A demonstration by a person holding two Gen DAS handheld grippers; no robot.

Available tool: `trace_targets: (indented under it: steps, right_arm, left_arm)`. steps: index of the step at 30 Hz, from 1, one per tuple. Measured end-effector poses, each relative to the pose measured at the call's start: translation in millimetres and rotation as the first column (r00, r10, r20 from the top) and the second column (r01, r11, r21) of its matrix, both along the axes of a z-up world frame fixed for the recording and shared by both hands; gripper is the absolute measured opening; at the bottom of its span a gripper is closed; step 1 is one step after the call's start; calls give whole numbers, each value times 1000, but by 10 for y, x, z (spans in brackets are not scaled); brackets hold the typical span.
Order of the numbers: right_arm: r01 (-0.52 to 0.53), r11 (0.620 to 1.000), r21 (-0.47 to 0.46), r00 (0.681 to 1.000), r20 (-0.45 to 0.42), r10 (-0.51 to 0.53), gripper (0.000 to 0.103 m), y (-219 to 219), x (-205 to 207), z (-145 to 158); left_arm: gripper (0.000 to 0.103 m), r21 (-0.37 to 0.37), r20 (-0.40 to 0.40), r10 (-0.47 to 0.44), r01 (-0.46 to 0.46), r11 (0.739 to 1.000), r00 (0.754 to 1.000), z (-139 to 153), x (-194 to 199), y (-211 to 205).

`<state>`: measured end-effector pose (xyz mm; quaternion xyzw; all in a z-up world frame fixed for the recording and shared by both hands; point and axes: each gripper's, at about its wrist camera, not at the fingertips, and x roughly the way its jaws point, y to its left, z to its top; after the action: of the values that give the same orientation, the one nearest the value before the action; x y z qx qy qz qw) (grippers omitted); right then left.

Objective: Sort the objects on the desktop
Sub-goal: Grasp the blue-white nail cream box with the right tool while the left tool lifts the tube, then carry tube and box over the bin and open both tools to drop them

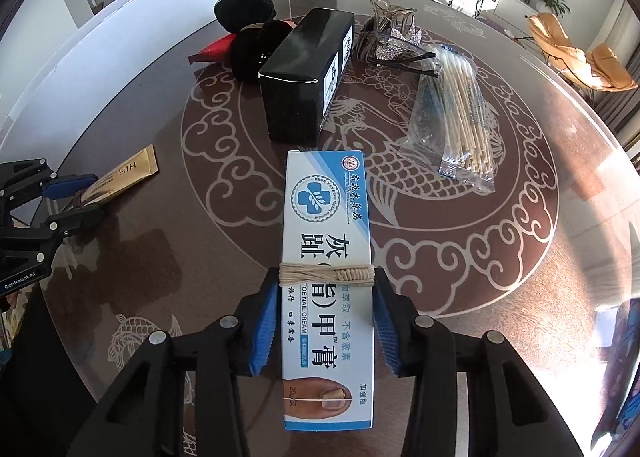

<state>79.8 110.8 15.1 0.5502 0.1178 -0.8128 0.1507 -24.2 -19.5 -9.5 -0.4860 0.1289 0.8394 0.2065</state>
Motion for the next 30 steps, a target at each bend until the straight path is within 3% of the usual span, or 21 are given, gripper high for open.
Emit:
trace_targets:
  steps: [5, 10, 18, 20, 26, 30]
  right_arm:
    - [-6, 999, -53, 998, -57, 3, 44, 42, 198, 272]
    - [2, 994, -107, 992, -125, -15, 44, 40, 250, 711]
    - [-53, 986, -156, 978, -207, 19, 44, -313, 188, 1239]
    - [-73, 982, -172, 977, -212, 35, 44, -442, 179, 1298]
    - [-162, 953, -256, 966, -236, 101, 44, -1027, 117, 1582]
    - [-249, 911, -328, 950, -263, 165, 44, -1653, 11, 1827]
  left_arm:
    - [28, 106, -35, 31, -27, 994, 999, 116, 86, -90]
    - [28, 223, -107, 74, -48, 974, 992, 466, 196, -211]
    - [27, 341, -168, 153, -88, 936, 974, 910, 317, -586]
    - [22, 371, -180, 175, -98, 923, 968, 1027, 359, -711]
    - [22, 480, -230, 308, -167, 861, 923, 1535, 422, -1393]
    - [22, 472, -273, 412, -253, 845, 869, 1815, 390, -1972]
